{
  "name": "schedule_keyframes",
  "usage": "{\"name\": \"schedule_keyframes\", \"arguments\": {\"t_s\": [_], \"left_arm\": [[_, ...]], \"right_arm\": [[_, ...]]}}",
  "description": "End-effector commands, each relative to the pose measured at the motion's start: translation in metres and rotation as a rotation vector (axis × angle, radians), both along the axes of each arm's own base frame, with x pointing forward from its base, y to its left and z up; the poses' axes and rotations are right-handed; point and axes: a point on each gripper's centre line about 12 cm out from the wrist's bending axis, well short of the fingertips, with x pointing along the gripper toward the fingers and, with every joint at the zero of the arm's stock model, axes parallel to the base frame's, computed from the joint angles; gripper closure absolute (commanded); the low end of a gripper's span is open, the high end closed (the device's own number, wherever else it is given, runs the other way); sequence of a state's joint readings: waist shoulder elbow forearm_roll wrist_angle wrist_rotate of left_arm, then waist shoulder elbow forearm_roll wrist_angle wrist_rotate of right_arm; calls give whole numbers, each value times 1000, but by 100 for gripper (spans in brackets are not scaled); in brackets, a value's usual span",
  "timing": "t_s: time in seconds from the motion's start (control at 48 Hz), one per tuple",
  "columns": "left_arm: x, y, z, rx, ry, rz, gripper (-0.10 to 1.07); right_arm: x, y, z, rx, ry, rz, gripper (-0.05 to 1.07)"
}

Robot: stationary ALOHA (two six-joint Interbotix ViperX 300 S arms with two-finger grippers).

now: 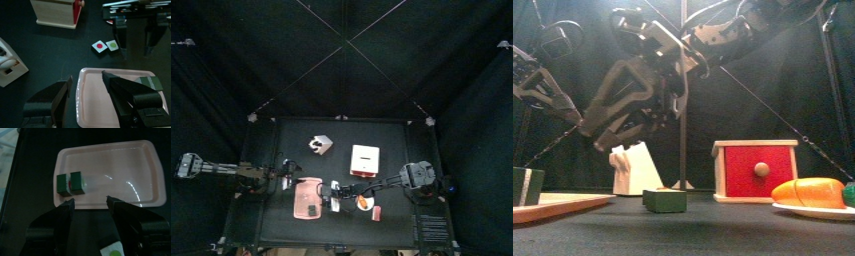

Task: Grab sushi piece from plate

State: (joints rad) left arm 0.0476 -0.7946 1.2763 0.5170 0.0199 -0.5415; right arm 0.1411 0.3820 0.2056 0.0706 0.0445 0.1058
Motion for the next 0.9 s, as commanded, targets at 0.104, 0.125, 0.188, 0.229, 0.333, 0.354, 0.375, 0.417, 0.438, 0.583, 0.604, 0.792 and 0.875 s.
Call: {"name": "schedule_keyframes", "arguments": {"t_s": [0.104, 0.125, 0.188, 0.229, 0.333, 0.354, 0.375, 0.417, 0.438, 0.583, 0.604, 0.792, 0.875], "left_arm": [[3, 0, 5, -1, -16, 0, 11], [3, 0, 5, 1, -16, -3, 11], [3, 0, 5, -1, -17, -3, 11], [3, 0, 5, -1, -16, -3, 11], [2, 0, 4, 1, -15, 0, 11], [3, 0, 4, -1, -16, -3, 11], [2, 0, 4, -1, -15, 0, 11], [2, 0, 4, -1, -13, -3, 11], [2, 0, 4, -1, -14, -3, 11], [2, 0, 4, 0, -14, -4, 11], [2, 0, 4, 1, -15, -3, 11], [2, 0, 4, -1, -14, -3, 11], [2, 0, 4, 1, -13, 0, 11]], "right_arm": [[23, 7, 20, -7, -58, 17, 15], [25, 7, 18, -10, -51, 19, 15], [29, 6, 15, -11, -40, 17, 15], [32, 6, 15, -13, -35, 16, 15], [38, 6, 10, -14, -28, 15, 15], [39, 6, 9, -14, -27, 15, 15], [40, 6, 8, -14, -25, 15, 15], [41, 7, 6, -14, -24, 17, 15], [42, 7, 6, -14, -22, 17, 15], [46, 9, 4, -14, -21, 19, 15], [46, 10, 3, -15, -18, 21, 15], [47, 9, 1, -17, -12, 20, 15], [47, 11, -1, -17, -9, 23, 15]]}}
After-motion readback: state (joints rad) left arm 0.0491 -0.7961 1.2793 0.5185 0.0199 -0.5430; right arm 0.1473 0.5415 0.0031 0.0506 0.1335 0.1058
